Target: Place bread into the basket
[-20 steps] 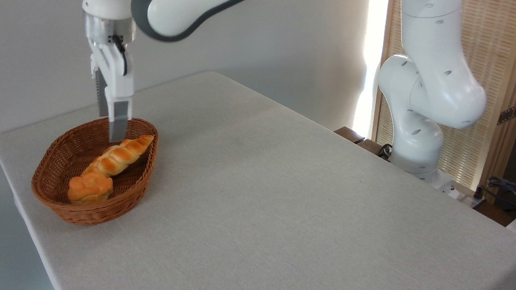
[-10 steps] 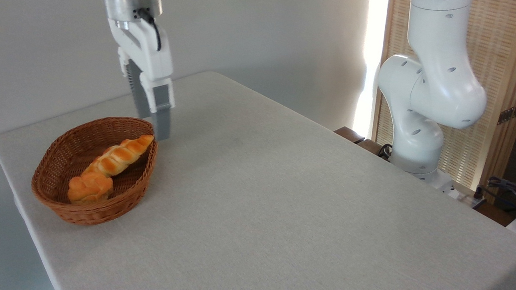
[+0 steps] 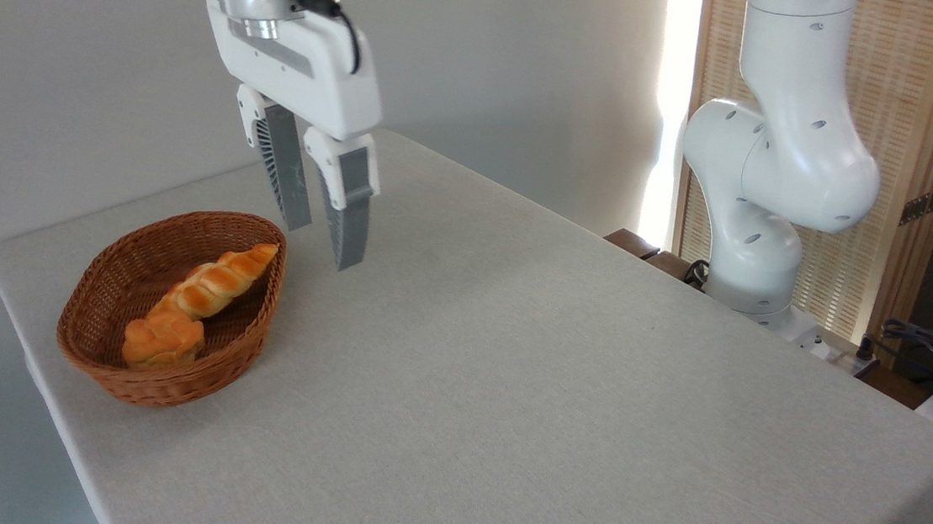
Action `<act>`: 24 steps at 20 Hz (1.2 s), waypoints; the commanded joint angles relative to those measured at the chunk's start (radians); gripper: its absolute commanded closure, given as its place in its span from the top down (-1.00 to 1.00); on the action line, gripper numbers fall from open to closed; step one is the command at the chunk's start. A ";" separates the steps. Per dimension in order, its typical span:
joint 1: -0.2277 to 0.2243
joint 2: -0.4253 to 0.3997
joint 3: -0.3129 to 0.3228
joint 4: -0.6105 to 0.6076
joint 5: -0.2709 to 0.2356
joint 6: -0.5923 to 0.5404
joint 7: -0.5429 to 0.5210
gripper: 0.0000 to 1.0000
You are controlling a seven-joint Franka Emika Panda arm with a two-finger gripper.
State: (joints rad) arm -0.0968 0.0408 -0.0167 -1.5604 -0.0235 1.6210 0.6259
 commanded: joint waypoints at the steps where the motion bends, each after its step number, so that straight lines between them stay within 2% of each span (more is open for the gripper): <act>1: -0.014 -0.016 0.038 0.006 -0.004 -0.023 0.015 1.00; 24: -0.008 -0.045 0.052 -0.003 0.010 -0.058 0.032 1.00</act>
State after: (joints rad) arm -0.0975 0.0061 0.0226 -1.5603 -0.0235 1.5873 0.6357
